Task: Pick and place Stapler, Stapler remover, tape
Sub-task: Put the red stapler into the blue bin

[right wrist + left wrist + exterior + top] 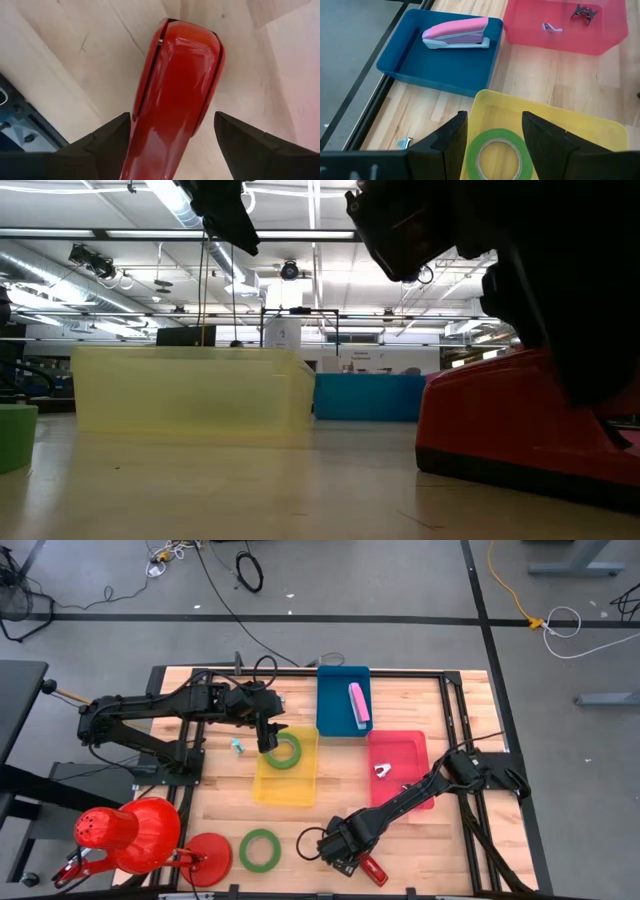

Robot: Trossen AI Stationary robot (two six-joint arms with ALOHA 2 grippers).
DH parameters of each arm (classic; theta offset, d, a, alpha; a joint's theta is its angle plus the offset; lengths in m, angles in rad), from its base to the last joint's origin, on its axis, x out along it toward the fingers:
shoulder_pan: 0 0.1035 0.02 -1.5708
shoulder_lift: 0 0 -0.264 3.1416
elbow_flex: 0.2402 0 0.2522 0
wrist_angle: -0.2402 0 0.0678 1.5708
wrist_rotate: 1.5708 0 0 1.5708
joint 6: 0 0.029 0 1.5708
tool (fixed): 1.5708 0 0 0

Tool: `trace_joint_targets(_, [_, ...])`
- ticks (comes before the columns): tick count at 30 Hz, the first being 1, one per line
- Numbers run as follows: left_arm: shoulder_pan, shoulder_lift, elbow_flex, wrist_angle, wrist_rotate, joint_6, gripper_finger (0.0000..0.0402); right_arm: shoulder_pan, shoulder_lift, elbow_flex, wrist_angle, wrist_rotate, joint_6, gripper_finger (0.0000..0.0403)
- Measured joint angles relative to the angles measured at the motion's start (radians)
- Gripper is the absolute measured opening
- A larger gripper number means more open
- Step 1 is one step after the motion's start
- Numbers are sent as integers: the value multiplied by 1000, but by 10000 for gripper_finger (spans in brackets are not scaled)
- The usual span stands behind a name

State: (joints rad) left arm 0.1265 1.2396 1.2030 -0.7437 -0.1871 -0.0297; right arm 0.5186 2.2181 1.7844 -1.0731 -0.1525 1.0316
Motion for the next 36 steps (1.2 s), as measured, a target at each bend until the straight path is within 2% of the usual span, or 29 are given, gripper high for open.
trace_joint_targets(5, [0, 0, 0, 0, 0, 15, 192, 0, 0, 0, 4, -11, -4, 265])
trace_joint_targets(16, [0, 0, 0, 0, 0, 15, 192, 0, -2, 0, 16, -23, -24, 182])
trace_joint_targets(29, [0, 1, 0, 5, 0, 16, 192, -3, -7, 0, 20, -30, -27, 171])
trace_joint_targets(36, [0, 1, 13, 38, 0, 18, 192, -39, -56, -1, 21, -12, -27, 169])
